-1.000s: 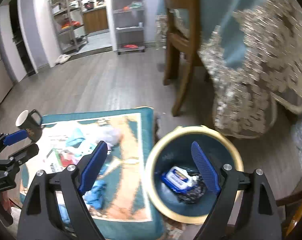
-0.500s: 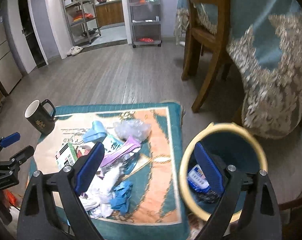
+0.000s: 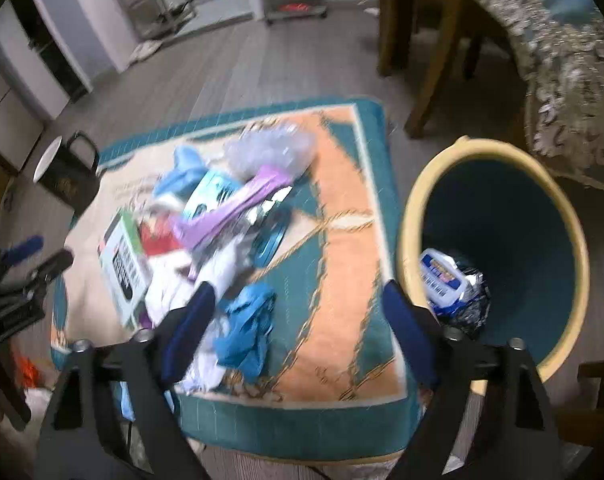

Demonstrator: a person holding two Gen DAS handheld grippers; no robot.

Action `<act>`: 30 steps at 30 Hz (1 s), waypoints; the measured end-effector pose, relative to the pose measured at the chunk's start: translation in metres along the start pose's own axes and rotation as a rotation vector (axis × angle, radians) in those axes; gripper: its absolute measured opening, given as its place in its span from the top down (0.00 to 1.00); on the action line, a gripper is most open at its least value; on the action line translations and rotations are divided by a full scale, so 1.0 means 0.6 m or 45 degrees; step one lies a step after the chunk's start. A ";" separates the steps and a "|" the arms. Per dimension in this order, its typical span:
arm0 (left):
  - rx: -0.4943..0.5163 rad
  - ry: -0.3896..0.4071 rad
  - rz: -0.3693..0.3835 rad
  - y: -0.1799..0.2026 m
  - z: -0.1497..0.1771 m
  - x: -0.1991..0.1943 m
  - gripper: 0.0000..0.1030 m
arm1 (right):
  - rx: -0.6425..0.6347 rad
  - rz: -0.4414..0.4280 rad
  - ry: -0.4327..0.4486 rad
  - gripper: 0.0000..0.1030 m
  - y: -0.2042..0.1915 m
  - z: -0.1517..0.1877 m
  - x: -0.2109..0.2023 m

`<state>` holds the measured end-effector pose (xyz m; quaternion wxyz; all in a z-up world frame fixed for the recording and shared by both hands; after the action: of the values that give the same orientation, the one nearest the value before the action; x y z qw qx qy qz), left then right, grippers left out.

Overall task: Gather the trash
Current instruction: 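Grasp the white COLTALIN box with the left gripper while the right grasps the blue glove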

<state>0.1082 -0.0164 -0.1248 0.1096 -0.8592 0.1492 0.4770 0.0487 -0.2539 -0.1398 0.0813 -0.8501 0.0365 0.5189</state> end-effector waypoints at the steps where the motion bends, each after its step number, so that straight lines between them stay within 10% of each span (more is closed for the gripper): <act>1: 0.008 -0.009 -0.004 0.003 0.001 0.006 0.17 | -0.019 -0.015 -0.028 0.28 -0.007 0.009 0.007; 11: -0.193 -0.138 0.083 0.016 0.011 0.074 0.17 | 0.033 -0.242 -0.312 0.79 -0.056 0.067 0.086; 30: -0.506 -0.273 -0.081 0.010 0.027 0.161 0.06 | 0.115 -0.226 -0.210 0.83 -0.011 0.033 0.060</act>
<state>0.1414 -0.0313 -0.2158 -0.0313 -0.8125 0.0125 0.5820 0.0491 -0.2430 -0.1802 0.1679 -0.8000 -0.0226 0.5756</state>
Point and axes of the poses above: each gripper's, at about its wrist camera, not at the fingertips, and x roughly the way its jaws point, y to its right, z to its underside, the point moved 8 cm from there along x, roughly the way its jaws point, and after that the axes turned 1 degree about z, right-handed, at the moved point
